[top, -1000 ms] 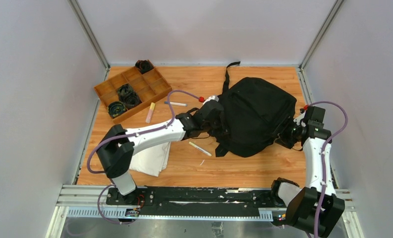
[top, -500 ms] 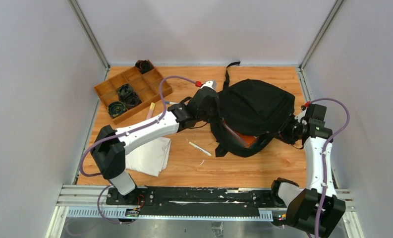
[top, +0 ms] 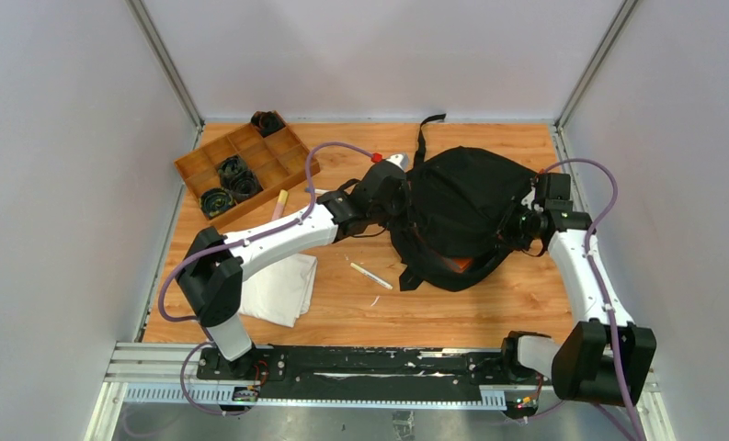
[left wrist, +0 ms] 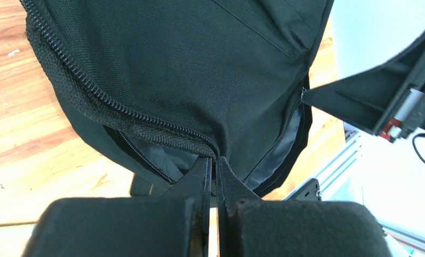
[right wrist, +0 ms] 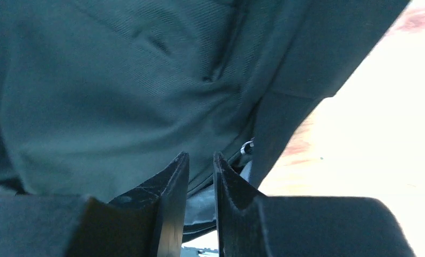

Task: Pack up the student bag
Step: Zip the student bag at the center of the board.

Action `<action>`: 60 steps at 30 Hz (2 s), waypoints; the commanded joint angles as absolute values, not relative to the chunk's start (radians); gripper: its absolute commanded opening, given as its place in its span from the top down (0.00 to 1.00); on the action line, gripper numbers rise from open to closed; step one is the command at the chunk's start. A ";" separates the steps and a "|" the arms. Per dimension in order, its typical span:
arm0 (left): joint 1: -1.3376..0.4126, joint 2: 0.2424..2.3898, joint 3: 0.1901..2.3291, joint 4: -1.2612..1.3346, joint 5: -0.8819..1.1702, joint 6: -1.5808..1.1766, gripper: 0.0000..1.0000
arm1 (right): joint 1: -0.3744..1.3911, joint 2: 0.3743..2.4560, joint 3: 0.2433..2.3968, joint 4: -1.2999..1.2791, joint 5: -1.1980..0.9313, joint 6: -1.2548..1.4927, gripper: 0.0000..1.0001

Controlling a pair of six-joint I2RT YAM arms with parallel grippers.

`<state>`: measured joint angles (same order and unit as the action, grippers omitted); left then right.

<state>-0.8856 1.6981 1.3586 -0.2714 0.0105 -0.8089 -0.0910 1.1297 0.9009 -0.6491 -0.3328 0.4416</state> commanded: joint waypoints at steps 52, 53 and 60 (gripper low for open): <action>-0.882 1.724 1.366 -0.193 0.146 -0.801 1.00 | -0.078 1.195 0.718 -0.496 -0.170 0.458 0.75; -0.882 1.724 1.367 -0.192 0.148 -0.802 1.00 | -0.078 1.203 0.724 -0.495 -0.166 0.455 0.76; -0.882 1.724 1.363 -0.186 0.158 -0.803 1.00 | -0.078 1.215 0.732 -0.503 -0.161 0.443 0.99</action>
